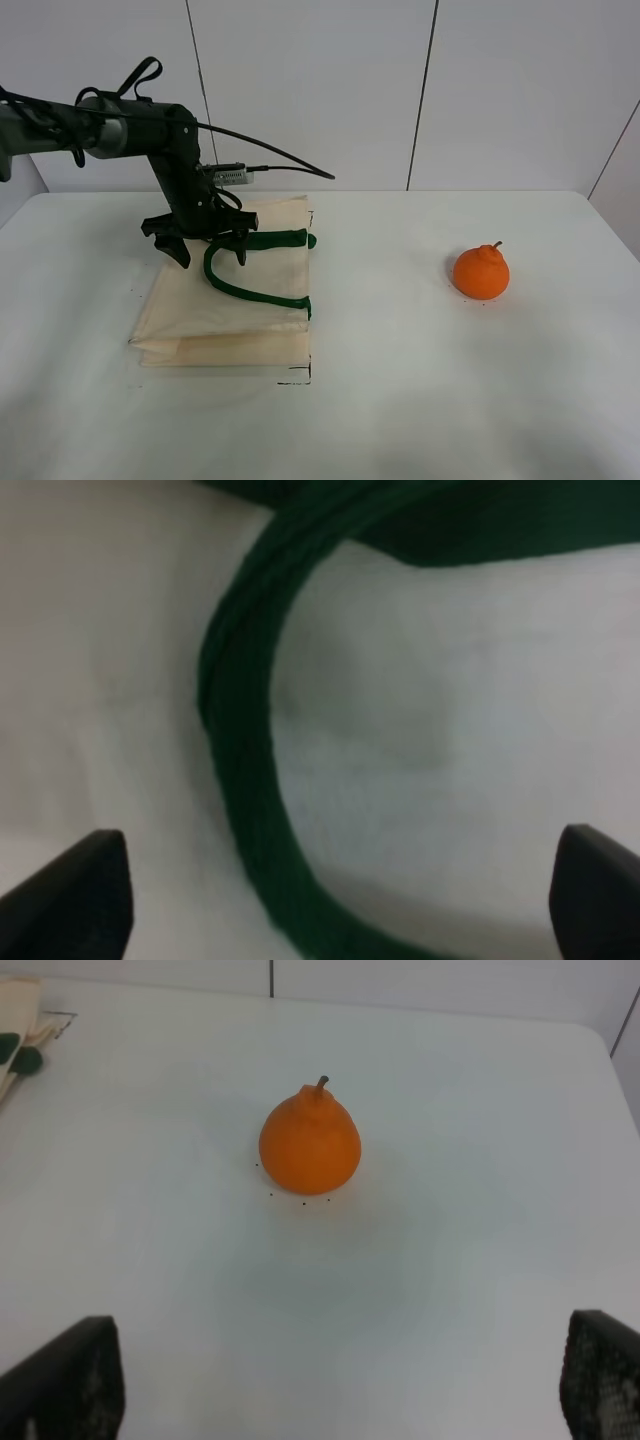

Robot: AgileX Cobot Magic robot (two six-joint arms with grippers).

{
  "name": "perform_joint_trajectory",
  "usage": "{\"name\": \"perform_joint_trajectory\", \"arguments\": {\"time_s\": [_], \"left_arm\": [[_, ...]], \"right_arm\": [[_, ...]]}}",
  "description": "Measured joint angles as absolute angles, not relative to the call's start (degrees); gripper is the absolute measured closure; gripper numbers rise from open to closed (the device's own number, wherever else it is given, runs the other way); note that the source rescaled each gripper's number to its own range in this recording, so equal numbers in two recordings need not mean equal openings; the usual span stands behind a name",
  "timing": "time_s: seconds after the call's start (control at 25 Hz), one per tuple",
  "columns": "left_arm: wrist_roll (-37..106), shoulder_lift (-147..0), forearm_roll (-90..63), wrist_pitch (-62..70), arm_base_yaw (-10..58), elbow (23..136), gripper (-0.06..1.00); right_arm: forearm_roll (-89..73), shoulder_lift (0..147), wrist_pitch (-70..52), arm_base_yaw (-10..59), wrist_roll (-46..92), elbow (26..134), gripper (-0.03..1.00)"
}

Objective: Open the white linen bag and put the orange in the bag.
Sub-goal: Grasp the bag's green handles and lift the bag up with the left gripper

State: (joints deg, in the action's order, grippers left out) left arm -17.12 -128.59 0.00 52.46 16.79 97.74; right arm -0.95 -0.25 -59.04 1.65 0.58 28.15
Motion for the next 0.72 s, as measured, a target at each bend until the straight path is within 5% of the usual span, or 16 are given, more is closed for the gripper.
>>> {"name": "perform_joint_trajectory", "arguments": {"time_s": [0.56, 0.64, 0.72], "left_arm": [[-17.29, -133.15, 0.0, 49.15, 16.79, 97.57, 0.01], [-17.77, -133.21, 0.0, 49.15, 16.79, 97.57, 0.1], [-18.26, -133.33, 0.0, 49.2, 16.79, 97.57, 0.33]], "right_arm": [[-0.95, -0.25, -59.04, 1.65, 0.58, 28.15, -0.03], [-0.95, -0.25, -59.04, 1.65, 0.58, 28.15, -0.03], [-0.95, -0.25, -59.04, 1.65, 0.58, 28.15, -0.03]]}}
